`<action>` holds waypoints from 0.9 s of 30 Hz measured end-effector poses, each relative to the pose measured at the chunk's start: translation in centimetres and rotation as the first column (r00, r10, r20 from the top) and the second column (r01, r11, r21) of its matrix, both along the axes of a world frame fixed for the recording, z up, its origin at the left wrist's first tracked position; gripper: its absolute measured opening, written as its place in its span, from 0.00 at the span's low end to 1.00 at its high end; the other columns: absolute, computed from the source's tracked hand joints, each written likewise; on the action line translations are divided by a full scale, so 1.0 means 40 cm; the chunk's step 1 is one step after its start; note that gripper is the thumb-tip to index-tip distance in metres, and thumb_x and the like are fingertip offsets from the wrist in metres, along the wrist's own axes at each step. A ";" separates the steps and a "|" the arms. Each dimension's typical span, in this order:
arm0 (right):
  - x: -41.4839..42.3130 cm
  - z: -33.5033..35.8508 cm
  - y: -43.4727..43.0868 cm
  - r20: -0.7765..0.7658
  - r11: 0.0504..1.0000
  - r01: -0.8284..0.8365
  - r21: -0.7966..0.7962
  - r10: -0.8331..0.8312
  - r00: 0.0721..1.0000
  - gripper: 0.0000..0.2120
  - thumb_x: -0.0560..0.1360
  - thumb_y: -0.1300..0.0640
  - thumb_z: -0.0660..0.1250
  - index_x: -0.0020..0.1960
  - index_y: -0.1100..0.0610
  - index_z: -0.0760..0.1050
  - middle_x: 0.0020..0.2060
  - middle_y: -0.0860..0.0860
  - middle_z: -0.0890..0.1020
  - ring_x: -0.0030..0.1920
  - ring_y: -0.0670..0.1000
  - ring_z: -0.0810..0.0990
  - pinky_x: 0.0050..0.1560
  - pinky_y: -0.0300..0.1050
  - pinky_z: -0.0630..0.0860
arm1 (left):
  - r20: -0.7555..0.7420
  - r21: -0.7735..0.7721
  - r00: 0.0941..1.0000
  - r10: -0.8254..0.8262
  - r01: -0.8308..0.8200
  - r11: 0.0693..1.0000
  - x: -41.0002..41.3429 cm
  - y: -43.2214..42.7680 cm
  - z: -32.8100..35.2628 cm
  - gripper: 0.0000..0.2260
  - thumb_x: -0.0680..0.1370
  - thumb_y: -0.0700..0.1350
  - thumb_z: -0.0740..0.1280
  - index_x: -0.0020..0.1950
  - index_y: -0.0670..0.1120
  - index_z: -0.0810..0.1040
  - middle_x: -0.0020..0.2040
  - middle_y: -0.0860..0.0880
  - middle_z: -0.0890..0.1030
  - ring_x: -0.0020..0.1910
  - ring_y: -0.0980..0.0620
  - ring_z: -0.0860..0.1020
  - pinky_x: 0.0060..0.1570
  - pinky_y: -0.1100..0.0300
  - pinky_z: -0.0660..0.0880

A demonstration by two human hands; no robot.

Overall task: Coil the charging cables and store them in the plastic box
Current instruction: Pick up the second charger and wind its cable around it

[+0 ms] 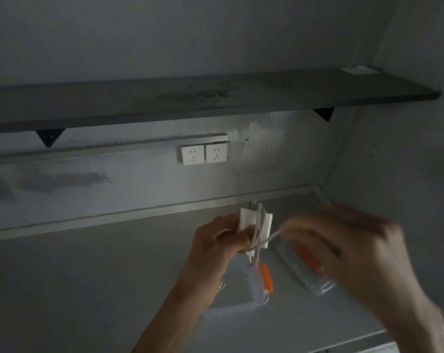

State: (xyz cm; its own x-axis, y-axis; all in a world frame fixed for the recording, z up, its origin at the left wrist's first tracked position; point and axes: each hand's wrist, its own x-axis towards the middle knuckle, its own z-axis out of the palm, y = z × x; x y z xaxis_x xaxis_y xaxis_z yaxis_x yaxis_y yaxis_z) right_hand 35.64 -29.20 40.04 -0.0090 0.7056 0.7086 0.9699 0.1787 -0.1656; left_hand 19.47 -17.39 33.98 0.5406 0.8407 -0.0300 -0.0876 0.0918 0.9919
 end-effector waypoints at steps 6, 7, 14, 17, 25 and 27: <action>0.103 0.042 0.092 -0.377 0.962 -0.269 0.054 0.269 0.887 0.02 0.74 0.49 0.72 0.45 0.44 0.83 0.42 0.40 0.85 0.43 0.43 0.84 0.43 0.44 0.80 | 0.133 0.145 0.967 -0.220 0.200 0.969 -0.040 -0.082 0.074 0.13 0.71 0.49 0.73 0.52 0.44 0.85 0.45 0.34 0.83 0.43 0.44 0.82 0.44 0.59 0.77; 0.100 0.027 0.108 -0.505 0.936 -0.350 0.038 0.320 0.802 0.03 0.73 0.47 0.71 0.45 0.42 0.83 0.41 0.41 0.85 0.43 0.42 0.84 0.44 0.40 0.80 | 0.145 0.153 0.965 -0.219 0.197 0.968 -0.046 -0.084 0.083 0.14 0.71 0.49 0.73 0.53 0.44 0.85 0.46 0.35 0.83 0.44 0.44 0.83 0.46 0.58 0.77; -0.057 -0.194 0.130 -0.814 0.926 -0.359 -0.117 0.117 0.569 0.14 0.78 0.53 0.64 0.35 0.51 0.80 0.27 0.46 0.80 0.29 0.41 0.72 0.32 0.37 0.69 | 0.316 0.016 0.942 -0.111 0.112 0.994 -0.065 -0.061 0.072 0.13 0.72 0.44 0.69 0.49 0.35 0.82 0.46 0.35 0.83 0.49 0.41 0.80 0.54 0.54 0.75; -0.147 -0.255 0.086 -0.740 0.950 -0.244 -0.196 0.019 0.672 0.13 0.78 0.48 0.62 0.35 0.42 0.77 0.23 0.42 0.76 0.23 0.40 0.70 0.28 0.29 0.64 | 0.378 -0.190 0.926 0.003 0.075 0.979 -0.065 -0.045 0.048 0.16 0.69 0.47 0.72 0.50 0.38 0.81 0.42 0.40 0.79 0.45 0.43 0.76 0.49 0.50 0.72; -0.188 -0.239 -0.052 -0.393 0.825 -0.314 -0.469 0.123 0.911 0.19 0.79 0.47 0.61 0.68 0.34 0.65 0.34 0.35 0.79 0.36 0.35 0.79 0.42 0.33 0.78 | 0.395 -0.431 0.882 0.257 -0.069 0.900 -0.103 0.004 -0.017 0.10 0.71 0.41 0.69 0.51 0.42 0.84 0.47 0.44 0.86 0.48 0.49 0.86 0.44 0.56 0.83; -0.174 -0.199 -0.075 -0.231 0.885 -0.234 -0.403 0.150 0.961 0.17 0.78 0.46 0.61 0.66 0.37 0.69 0.36 0.39 0.82 0.38 0.41 0.83 0.43 0.43 0.79 | 0.345 -0.409 0.904 0.254 -0.099 0.907 -0.113 0.005 -0.023 0.11 0.71 0.40 0.68 0.51 0.41 0.83 0.44 0.45 0.86 0.44 0.51 0.85 0.41 0.58 0.82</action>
State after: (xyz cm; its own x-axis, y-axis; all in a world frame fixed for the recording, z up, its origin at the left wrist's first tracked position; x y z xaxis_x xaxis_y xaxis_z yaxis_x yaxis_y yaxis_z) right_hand 28.67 -32.19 32.08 -0.0722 0.9357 0.3454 0.8668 0.2302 -0.4424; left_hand 14.96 -17.19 33.06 0.4174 0.8901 -0.1828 -0.5015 0.3934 0.7705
